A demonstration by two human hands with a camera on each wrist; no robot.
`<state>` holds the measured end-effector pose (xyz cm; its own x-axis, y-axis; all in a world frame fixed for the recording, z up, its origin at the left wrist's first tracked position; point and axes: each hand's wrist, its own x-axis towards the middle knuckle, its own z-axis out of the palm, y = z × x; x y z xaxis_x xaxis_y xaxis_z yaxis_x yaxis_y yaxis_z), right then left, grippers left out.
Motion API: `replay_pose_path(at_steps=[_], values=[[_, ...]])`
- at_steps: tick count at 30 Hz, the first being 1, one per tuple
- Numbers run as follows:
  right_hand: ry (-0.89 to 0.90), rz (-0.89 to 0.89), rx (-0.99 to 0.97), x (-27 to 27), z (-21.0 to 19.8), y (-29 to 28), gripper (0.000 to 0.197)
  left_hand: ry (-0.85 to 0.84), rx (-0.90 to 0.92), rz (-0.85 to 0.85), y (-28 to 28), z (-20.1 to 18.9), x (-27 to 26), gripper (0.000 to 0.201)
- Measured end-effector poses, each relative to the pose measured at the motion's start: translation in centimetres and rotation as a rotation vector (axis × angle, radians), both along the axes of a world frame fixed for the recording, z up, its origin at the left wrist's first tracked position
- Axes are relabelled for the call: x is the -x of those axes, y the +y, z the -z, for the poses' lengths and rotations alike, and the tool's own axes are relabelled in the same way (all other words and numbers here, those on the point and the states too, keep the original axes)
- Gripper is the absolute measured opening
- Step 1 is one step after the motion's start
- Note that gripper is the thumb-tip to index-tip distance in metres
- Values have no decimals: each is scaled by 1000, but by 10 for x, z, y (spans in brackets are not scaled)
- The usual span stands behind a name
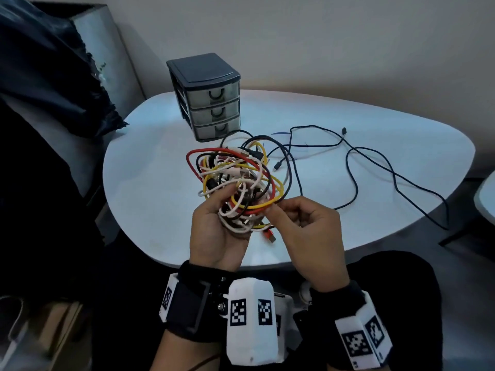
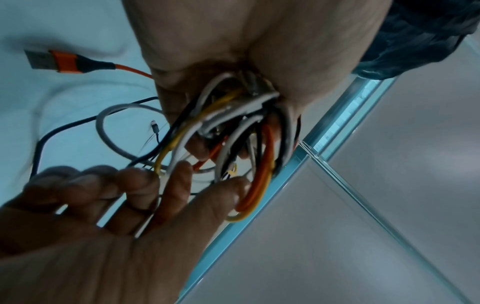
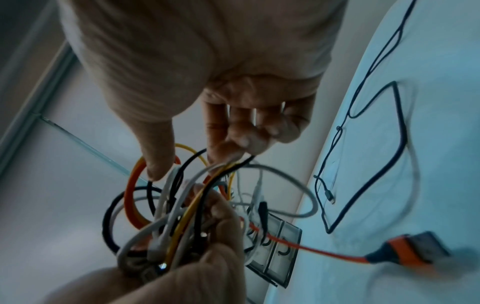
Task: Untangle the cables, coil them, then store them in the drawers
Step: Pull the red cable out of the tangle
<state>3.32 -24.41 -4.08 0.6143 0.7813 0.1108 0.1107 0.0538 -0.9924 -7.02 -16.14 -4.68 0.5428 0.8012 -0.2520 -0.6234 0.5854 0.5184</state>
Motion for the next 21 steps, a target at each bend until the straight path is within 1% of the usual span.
replay_pose_path(at_steps=[3, 5, 10, 13, 15, 18, 21], values=[[-30, -4, -18, 6, -2, 0, 17, -140, 98, -1, 1, 4, 3, 27], [-47, -33, -29, 8, -3, -1, 17, -204, 152, -48, 0, 7, 4, 26], [-95, -64, -53, 11, -5, -2, 12, -198, 223, -146, -3, 10, 6, 30], [-113, -44, -80, 12, -2, -1, 11, -234, 276, -176, -2, 12, 6, 39], [-128, -32, -97, 13, -2, -1, 11, -254, 272, -169, -4, 13, 5, 39], [-147, -26, -100, 12, 0, -2, 12, -300, 260, -150, -6, 14, 4, 34], [-244, -23, -80, 12, 1, -1, 15, -336, 241, -125, -6, 13, 4, 45]])
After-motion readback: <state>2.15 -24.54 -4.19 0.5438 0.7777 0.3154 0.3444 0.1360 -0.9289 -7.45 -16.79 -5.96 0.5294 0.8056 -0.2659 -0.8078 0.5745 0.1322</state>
